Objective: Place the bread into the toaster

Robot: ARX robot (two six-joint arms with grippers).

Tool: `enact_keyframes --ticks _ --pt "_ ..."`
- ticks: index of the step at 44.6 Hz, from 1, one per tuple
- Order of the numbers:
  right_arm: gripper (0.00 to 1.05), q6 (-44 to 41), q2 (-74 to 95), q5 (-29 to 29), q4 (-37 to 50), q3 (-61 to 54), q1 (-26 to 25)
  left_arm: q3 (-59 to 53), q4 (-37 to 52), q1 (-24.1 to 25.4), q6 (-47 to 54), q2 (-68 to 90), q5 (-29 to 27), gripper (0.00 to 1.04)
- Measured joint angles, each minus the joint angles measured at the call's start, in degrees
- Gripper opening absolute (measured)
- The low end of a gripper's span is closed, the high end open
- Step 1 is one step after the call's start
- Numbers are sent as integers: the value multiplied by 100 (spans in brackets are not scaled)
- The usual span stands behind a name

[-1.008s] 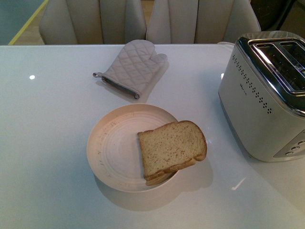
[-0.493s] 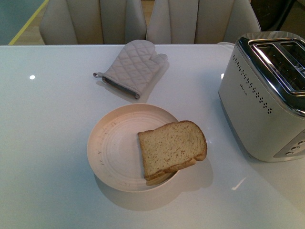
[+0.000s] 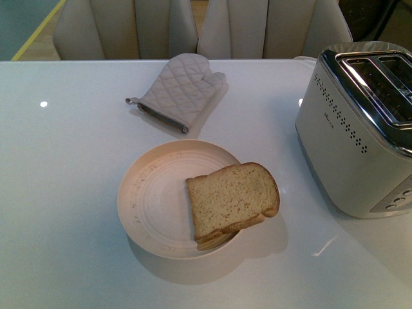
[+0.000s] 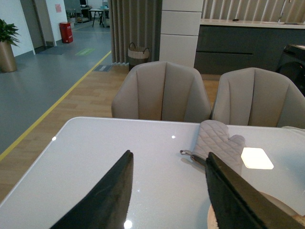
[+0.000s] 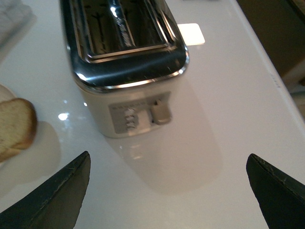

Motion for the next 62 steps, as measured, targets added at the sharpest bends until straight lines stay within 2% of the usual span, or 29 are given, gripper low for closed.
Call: enact_keyframes --ticks 6,13,30,42,50,62 --pt "96 560 1519 -535 844 647 271 0 0 0 0 0 0 78" --pt "96 1193 2909 -1145 1373 1084 400 0 0 0 4 0 0 99" --pt "96 2551 5552 -2326 2553 1641 743 0 0 0 11 0 0 98" --pt "96 2975 7622 -3082 3836 1950 791 0 0 0 11 0 0 98" --pt "96 3158 8835 -3281 4214 2555 791 0 0 0 11 0 0 98" --pt "96 3379 9508 -3394 4339 3027 811 0 0 0 11 0 0 98"
